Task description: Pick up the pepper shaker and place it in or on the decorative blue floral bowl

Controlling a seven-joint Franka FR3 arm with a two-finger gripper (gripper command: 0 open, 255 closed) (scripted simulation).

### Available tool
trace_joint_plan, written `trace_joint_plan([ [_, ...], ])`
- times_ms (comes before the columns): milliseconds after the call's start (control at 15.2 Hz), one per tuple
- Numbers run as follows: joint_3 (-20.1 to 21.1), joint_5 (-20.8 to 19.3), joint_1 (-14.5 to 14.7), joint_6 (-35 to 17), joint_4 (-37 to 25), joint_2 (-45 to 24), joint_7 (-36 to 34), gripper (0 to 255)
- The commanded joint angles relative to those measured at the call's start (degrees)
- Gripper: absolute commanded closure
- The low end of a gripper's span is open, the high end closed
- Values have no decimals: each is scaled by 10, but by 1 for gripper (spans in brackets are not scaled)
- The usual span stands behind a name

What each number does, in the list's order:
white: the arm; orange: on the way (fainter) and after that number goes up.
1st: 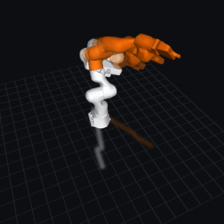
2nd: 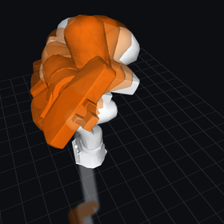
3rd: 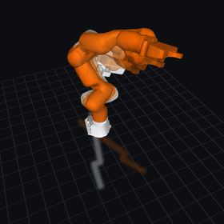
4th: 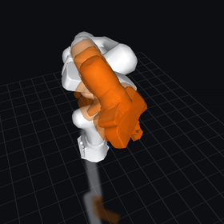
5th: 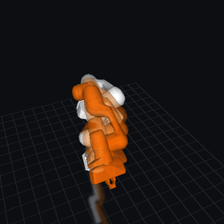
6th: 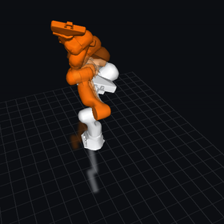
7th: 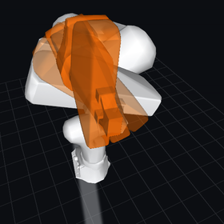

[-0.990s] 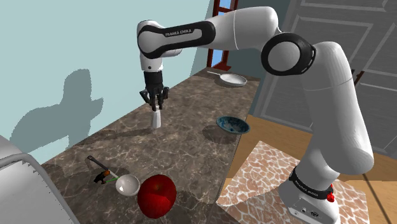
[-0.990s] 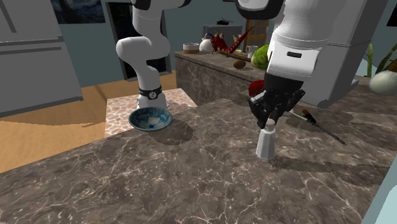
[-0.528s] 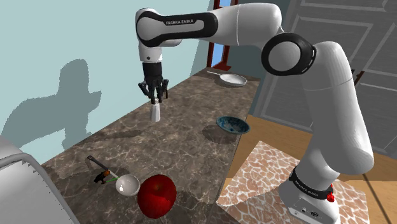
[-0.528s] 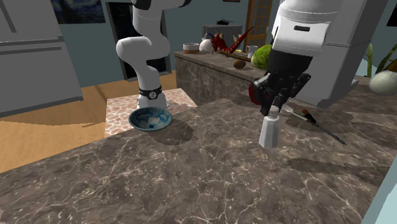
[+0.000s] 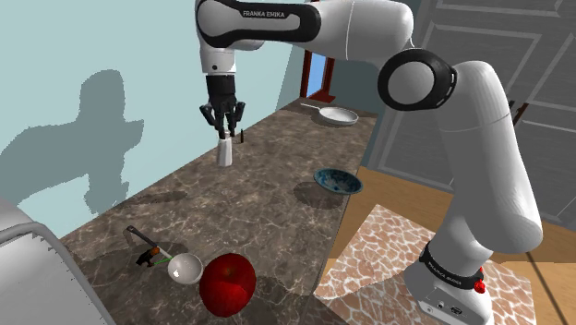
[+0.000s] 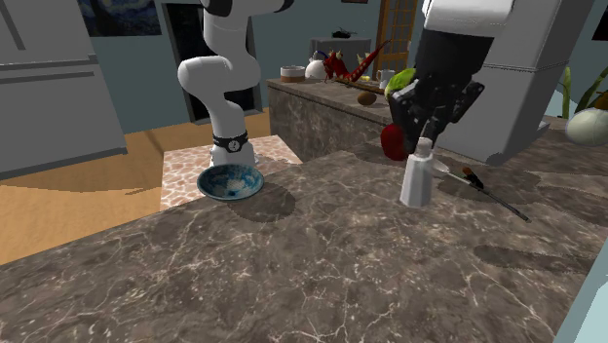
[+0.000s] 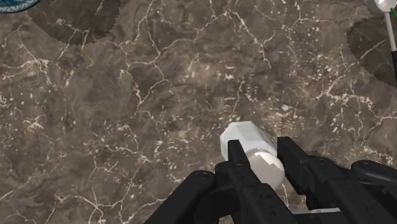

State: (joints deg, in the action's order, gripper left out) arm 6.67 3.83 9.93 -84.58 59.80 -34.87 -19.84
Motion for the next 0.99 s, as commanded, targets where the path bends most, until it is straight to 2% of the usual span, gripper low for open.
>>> trace_joint_plan([
  [0, 0, -1, 2, 21, -29, -8, -3, 255],
  [66, 0, -1, 2, 22, -30, -8, -3, 255],
  [264, -2, 7, -20, -26, 117, 89, 20, 255],
  [462, -8, 13, -38, -54, 224, 166, 43, 255],
  [924, -29, 19, -73, -83, 408, 315, 102, 255],
])
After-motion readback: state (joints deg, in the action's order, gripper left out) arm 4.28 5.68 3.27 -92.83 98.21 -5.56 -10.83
